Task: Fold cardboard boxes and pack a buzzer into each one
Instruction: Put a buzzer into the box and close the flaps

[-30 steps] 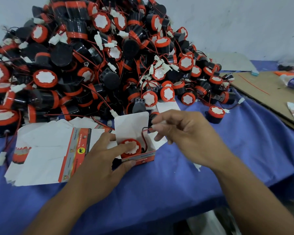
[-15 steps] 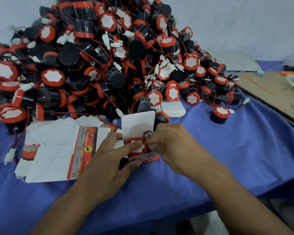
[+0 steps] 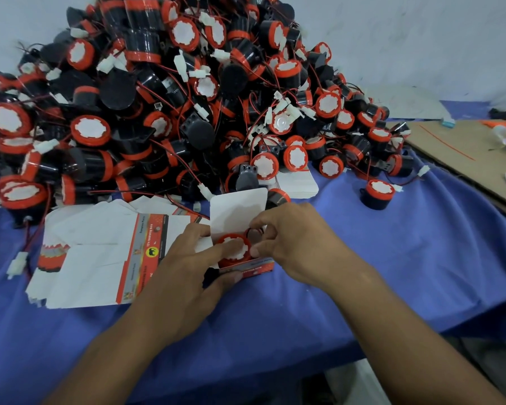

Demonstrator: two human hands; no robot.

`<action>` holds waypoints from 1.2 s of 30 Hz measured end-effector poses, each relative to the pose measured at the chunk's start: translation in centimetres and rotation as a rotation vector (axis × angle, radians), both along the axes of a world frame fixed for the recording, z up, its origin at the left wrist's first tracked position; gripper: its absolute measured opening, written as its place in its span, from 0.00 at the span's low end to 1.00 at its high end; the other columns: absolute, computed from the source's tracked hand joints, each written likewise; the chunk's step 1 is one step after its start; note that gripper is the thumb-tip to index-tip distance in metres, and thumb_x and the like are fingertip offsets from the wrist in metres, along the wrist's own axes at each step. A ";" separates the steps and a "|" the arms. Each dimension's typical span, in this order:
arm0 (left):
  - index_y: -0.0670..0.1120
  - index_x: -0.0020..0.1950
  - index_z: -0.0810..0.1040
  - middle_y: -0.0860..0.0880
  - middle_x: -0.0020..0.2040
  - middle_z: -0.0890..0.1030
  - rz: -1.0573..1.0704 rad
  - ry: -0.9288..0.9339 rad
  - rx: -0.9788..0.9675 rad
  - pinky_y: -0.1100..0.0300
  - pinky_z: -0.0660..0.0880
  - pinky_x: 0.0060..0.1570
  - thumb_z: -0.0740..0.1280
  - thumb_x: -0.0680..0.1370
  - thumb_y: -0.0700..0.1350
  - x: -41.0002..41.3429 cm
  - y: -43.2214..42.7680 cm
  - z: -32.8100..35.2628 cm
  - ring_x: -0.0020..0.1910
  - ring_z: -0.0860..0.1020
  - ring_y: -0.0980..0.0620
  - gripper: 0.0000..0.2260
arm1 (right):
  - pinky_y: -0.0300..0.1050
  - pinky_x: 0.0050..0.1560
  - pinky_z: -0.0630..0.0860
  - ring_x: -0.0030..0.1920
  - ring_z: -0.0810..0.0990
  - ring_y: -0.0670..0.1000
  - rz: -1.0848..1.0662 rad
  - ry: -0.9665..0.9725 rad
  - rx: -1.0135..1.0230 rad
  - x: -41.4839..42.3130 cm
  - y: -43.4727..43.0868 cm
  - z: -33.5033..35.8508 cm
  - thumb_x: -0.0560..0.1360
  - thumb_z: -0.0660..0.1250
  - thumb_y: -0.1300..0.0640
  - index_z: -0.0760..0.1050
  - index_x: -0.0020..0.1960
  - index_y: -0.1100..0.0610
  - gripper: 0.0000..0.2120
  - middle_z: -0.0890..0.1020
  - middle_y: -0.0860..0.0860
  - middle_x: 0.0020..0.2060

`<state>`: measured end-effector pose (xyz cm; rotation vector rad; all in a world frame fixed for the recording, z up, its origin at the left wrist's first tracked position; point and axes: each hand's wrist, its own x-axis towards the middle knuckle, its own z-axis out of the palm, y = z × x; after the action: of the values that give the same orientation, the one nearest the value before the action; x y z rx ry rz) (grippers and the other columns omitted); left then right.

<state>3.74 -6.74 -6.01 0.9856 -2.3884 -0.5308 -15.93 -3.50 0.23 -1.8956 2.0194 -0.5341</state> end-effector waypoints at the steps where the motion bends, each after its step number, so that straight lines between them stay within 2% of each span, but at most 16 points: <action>1: 0.57 0.69 0.76 0.55 0.66 0.68 0.004 -0.001 -0.006 0.69 0.64 0.61 0.59 0.75 0.62 0.0 0.0 -0.1 0.63 0.72 0.52 0.24 | 0.49 0.48 0.80 0.48 0.80 0.51 0.004 -0.006 -0.005 0.0 0.1 0.1 0.74 0.75 0.57 0.85 0.52 0.52 0.07 0.84 0.50 0.46; 3: 0.57 0.70 0.76 0.57 0.65 0.67 0.006 0.015 -0.022 0.68 0.64 0.61 0.61 0.78 0.63 0.0 0.0 -0.3 0.63 0.70 0.53 0.22 | 0.47 0.47 0.79 0.47 0.79 0.50 0.041 -0.025 -0.006 -0.2 0.5 0.4 0.74 0.75 0.57 0.86 0.45 0.53 0.01 0.84 0.49 0.42; 6: 0.58 0.70 0.76 0.62 0.64 0.64 0.001 0.050 -0.038 0.70 0.61 0.62 0.63 0.77 0.62 0.0 -0.1 -0.6 0.64 0.67 0.56 0.22 | 0.50 0.36 0.72 0.33 0.73 0.51 0.154 0.048 0.011 -0.3 1.1 0.6 0.74 0.71 0.65 0.81 0.36 0.61 0.08 0.80 0.53 0.31; 8: 0.59 0.70 0.74 0.62 0.64 0.63 0.004 0.050 -0.006 0.73 0.59 0.62 0.62 0.75 0.65 0.0 -0.1 -0.6 0.64 0.66 0.58 0.25 | 0.54 0.34 0.67 0.32 0.64 0.53 0.225 0.176 0.015 0.1 1.5 0.4 0.71 0.65 0.70 0.74 0.34 0.64 0.08 0.72 0.56 0.29; 10: 0.59 0.71 0.74 0.63 0.63 0.63 0.005 0.052 0.000 0.76 0.58 0.60 0.60 0.73 0.65 0.1 -0.1 -0.6 0.64 0.66 0.60 0.27 | 0.57 0.38 0.69 0.36 0.67 0.55 0.278 0.277 0.010 0.1 1.9 0.1 0.72 0.63 0.70 0.71 0.35 0.63 0.08 0.71 0.54 0.30; 12: 0.59 0.71 0.73 0.63 0.63 0.63 0.006 0.063 0.001 0.77 0.59 0.60 0.59 0.74 0.67 0.0 0.0 -0.4 0.63 0.66 0.61 0.28 | 0.56 0.42 0.71 0.39 0.72 0.57 0.288 0.294 -0.019 0.0 2.1 -0.1 0.77 0.61 0.66 0.72 0.39 0.60 0.08 0.73 0.51 0.33; 15: 0.57 0.70 0.75 0.60 0.64 0.65 0.004 0.093 0.009 0.78 0.62 0.59 0.57 0.78 0.65 -0.2 0.1 -0.1 0.63 0.68 0.59 0.24 | 0.58 0.41 0.73 0.38 0.74 0.55 0.150 0.113 -0.103 -0.2 2.2 -0.5 0.81 0.61 0.59 0.73 0.52 0.58 0.03 0.75 0.51 0.35; 17: 0.56 0.70 0.76 0.59 0.63 0.65 0.004 0.106 0.002 0.79 0.63 0.58 0.57 0.81 0.64 -0.2 0.2 0.1 0.62 0.69 0.59 0.21 | 0.55 0.37 0.72 0.35 0.72 0.54 0.101 0.073 -0.150 0.0 2.1 -0.9 0.81 0.61 0.58 0.72 0.56 0.58 0.06 0.73 0.48 0.32; 22: 0.55 0.68 0.77 0.58 0.65 0.65 0.010 0.111 -0.016 0.78 0.63 0.59 0.58 0.80 0.62 -0.3 0.3 0.2 0.62 0.68 0.62 0.21 | 0.46 0.32 0.63 0.29 0.67 0.48 0.096 0.043 -0.173 0.0 1.9 -1.2 0.81 0.62 0.59 0.76 0.52 0.56 0.05 0.70 0.44 0.29; 25: 0.52 0.64 0.79 0.55 0.65 0.66 0.056 0.183 -0.079 0.81 0.60 0.59 0.63 0.77 0.60 -0.6 0.6 0.3 0.60 0.66 0.69 0.20 | 0.47 0.32 0.64 0.31 0.68 0.49 0.105 0.070 -0.178 0.2 1.9 -1.1 0.81 0.61 0.60 0.76 0.50 0.57 0.05 0.69 0.45 0.30; 27: 0.52 0.63 0.75 0.53 0.64 0.66 0.150 0.256 -0.145 0.78 0.62 0.60 0.70 0.73 0.58 -0.9 0.7 0.2 0.58 0.66 0.66 0.21 | 0.51 0.35 0.70 0.34 0.72 0.53 0.113 0.155 -0.130 0.6 1.6 -0.9 0.81 0.59 0.61 0.75 0.50 0.57 0.06 0.69 0.46 0.33; 28: 0.51 0.63 0.73 0.51 0.63 0.66 0.196 0.301 -0.154 0.73 0.66 0.61 0.74 0.71 0.57 -1.0 0.8 0.2 0.59 0.67 0.61 0.24 | 0.53 0.37 0.74 0.37 0.74 0.55 0.111 0.210 -0.088 0.8 1.4 -0.9 0.81 0.59 0.62 0.74 0.49 0.56 0.07 0.71 0.47 0.34; 30: 0.49 0.64 0.70 0.48 0.63 0.67 0.246 0.391 -0.134 0.63 0.73 0.55 0.80 0.68 0.53 -1.4 1.1 0.1 0.57 0.73 0.53 0.31 | 0.53 0.40 0.78 0.41 0.77 0.57 0.074 0.248 -0.032 1.1 1.1 -0.9 0.80 0.58 0.62 0.74 0.49 0.55 0.07 0.77 0.51 0.38; 31: 0.49 0.64 0.69 0.48 0.62 0.68 0.247 0.430 -0.117 0.62 0.75 0.52 0.81 0.67 0.51 -1.6 1.2 0.1 0.54 0.75 0.53 0.31 | 0.52 0.40 0.77 0.41 0.77 0.57 0.061 0.257 -0.017 1.2 1.0 -1.0 0.80 0.58 0.62 0.74 0.50 0.55 0.07 0.79 0.53 0.40; 34: 0.51 0.63 0.69 0.52 0.55 0.75 0.190 0.474 -0.069 0.70 0.72 0.53 0.77 0.69 0.49 -1.8 1.4 0.1 0.52 0.76 0.60 0.27 | 0.51 0.39 0.76 0.41 0.77 0.56 0.078 0.268 -0.009 1.2 0.9 -1.2 0.80 0.58 0.62 0.74 0.53 0.55 0.07 0.79 0.53 0.41; 36: 0.46 0.60 0.76 0.51 0.54 0.79 0.144 0.369 -0.172 0.68 0.72 0.56 0.75 0.75 0.46 -1.7 1.3 0.0 0.52 0.76 0.58 0.17 | 0.52 0.39 0.76 0.41 0.76 0.56 0.113 0.269 -0.027 1.0 1.1 -1.3 0.80 0.58 0.62 0.74 0.54 0.56 0.07 0.77 0.52 0.40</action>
<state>2.07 -5.47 -5.99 0.8887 -1.9829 -0.4055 -14.90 -2.40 -1.06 -2.1834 2.0546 -0.2915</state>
